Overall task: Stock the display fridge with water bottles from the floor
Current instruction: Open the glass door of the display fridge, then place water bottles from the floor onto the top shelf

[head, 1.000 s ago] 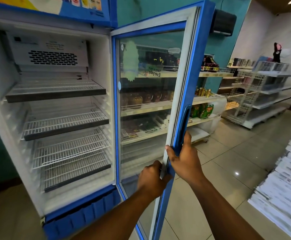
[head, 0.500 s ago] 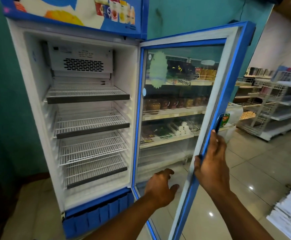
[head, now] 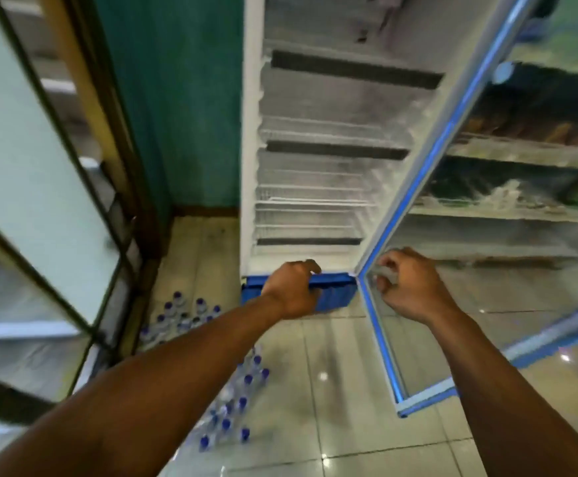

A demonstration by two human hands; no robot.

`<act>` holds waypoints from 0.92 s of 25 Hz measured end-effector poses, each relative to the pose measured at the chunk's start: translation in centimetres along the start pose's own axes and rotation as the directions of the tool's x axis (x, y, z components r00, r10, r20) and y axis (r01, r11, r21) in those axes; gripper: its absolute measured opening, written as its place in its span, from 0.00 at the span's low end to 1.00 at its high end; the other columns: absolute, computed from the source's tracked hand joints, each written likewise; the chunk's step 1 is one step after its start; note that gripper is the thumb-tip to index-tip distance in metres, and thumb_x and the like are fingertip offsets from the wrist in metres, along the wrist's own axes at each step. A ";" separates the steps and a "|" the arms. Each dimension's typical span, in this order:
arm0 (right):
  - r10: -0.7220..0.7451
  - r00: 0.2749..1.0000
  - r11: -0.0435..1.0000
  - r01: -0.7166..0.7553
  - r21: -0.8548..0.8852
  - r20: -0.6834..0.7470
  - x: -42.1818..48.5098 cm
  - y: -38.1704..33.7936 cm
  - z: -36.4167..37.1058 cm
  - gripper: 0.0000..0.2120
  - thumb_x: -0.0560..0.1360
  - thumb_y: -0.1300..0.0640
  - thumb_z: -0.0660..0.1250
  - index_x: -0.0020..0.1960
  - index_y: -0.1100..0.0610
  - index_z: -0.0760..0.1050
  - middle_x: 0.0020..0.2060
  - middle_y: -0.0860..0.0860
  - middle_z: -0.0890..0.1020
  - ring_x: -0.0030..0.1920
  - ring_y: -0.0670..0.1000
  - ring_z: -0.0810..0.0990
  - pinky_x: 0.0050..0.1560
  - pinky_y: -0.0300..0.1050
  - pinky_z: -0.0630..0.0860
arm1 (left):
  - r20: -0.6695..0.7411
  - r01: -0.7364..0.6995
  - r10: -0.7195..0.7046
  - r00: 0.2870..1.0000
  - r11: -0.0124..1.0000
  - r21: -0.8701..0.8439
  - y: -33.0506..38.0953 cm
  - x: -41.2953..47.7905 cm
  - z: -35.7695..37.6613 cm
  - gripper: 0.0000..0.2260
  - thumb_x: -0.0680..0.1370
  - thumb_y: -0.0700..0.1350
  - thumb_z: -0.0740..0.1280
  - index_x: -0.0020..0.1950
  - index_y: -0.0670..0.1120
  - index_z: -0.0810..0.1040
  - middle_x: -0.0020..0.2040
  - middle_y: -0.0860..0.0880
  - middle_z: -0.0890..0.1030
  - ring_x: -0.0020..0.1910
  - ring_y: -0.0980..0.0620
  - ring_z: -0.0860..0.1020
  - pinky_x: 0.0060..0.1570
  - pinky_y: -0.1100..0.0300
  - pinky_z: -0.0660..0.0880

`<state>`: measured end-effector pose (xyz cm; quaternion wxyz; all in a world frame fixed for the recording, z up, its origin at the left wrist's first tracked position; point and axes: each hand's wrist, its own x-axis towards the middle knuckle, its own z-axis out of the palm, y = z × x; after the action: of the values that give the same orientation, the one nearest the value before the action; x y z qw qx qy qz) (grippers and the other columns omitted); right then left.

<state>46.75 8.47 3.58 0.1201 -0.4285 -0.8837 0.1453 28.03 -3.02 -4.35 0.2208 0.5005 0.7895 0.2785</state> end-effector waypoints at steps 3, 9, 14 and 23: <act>-0.055 0.962 0.998 0.046 0.043 0.269 1.6 -4.6 8.4 0.09 0.71 0.55 0.73 0.51 0.53 0.79 0.46 0.51 0.81 0.47 0.54 0.81 0.48 0.44 0.75 | 0.015 0.192 -0.192 0.981 0.981 -0.001 -9.4 -1.9 -1.8 0.22 0.70 0.53 0.68 0.64 0.52 0.76 0.58 0.48 0.82 0.54 0.46 0.81 0.54 0.52 0.79; -0.078 0.726 0.997 0.061 0.050 0.683 1.9 -8.9 24.2 0.07 0.74 0.53 0.70 0.50 0.49 0.75 0.45 0.48 0.80 0.47 0.52 0.80 0.50 0.46 0.78 | 0.038 0.537 -0.537 0.843 0.844 -0.001 -21.7 -7.7 1.0 0.19 0.75 0.50 0.69 0.66 0.52 0.74 0.60 0.49 0.81 0.56 0.48 0.80 0.53 0.58 0.77; -0.025 0.495 0.996 0.092 -0.023 0.868 -0.4 -5.9 40.6 0.13 0.74 0.53 0.68 0.58 0.52 0.75 0.52 0.51 0.81 0.51 0.54 0.80 0.52 0.44 0.77 | 0.133 0.760 -0.755 0.642 0.649 0.012 -30.1 -11.0 12.5 0.22 0.75 0.50 0.68 0.69 0.53 0.71 0.64 0.49 0.78 0.58 0.46 0.79 0.52 0.55 0.78; 0.067 0.435 0.961 0.215 -0.175 0.898 -10.3 6.8 68.8 0.32 0.76 0.48 0.69 0.76 0.46 0.59 0.72 0.51 0.68 0.71 0.55 0.68 0.63 0.47 0.71 | 0.294 0.720 -0.732 0.615 0.673 0.171 -45.9 -10.6 39.7 0.35 0.74 0.42 0.70 0.77 0.53 0.58 0.74 0.49 0.63 0.72 0.45 0.64 0.63 0.52 0.71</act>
<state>34.72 -6.28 -63.70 -0.4180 -0.2585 -0.8411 0.2258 26.57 -19.84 -63.61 0.4374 0.1825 0.8784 0.0609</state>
